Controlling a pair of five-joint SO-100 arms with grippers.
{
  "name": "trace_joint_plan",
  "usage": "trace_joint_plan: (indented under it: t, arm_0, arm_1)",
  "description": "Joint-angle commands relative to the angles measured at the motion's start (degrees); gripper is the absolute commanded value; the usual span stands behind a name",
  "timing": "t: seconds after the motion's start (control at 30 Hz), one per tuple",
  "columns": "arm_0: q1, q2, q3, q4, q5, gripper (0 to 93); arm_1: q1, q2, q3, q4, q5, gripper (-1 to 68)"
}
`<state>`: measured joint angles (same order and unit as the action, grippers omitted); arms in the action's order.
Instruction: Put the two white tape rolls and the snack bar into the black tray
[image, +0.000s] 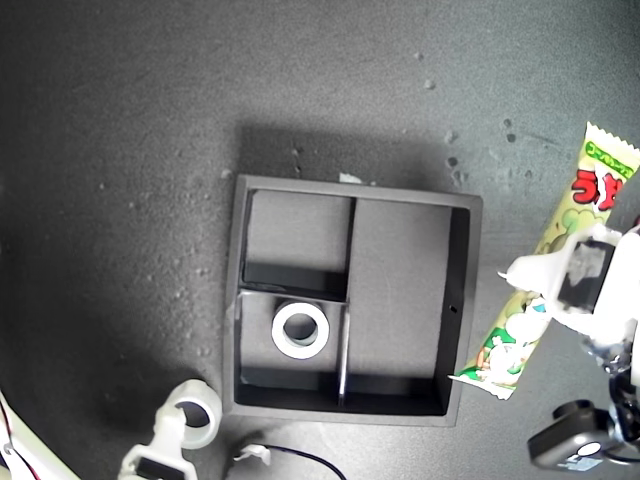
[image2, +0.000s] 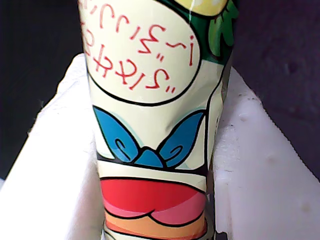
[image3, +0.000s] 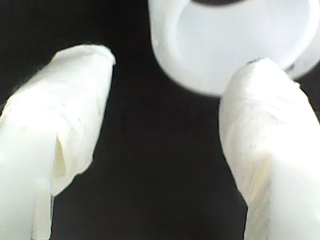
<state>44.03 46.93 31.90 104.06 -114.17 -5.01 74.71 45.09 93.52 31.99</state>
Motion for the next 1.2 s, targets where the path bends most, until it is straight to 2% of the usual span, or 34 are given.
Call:
trace_joint_plan:
  t: [0.0, 0.33, 0.67, 0.77, 0.87, 1.0, 1.17]
  arm_0:
    - [0.26, -2.99, -8.26, 0.88, 0.88, 16.7]
    - [-0.7, -6.94, -10.02, 0.97, 0.97, 16.6]
    - [-2.46, -11.43, -9.23, 0.97, 0.97, 16.9]
    - [-3.08, -13.18, -9.4, 0.97, 1.32, 12.0]
    - [-3.96, -14.59, -11.25, 0.97, 2.37, 0.2]
    - [-4.75, -11.43, -12.92, 0.97, 5.98, 0.2]
    - [-6.24, 3.43, -8.0, 1.05, 10.55, 0.1]
  arm_1:
    - [1.14, 0.26, -2.55, 0.26, -0.88, -0.5]
    - [-1.67, -12.92, -16.17, 3.25, -4.66, -0.5]
    - [-4.13, -24.7, -21.09, -2.64, -4.83, -0.5]
    - [-4.48, -24.87, -19.6, -6.33, -5.1, -0.5]
    - [-4.66, -24.87, -17.67, -9.49, -5.62, -0.5]
    - [-4.39, -24.96, -13.71, -12.39, -5.62, -0.5]
    - [-4.39, -25.84, -10.11, -15.56, -5.54, -0.5]
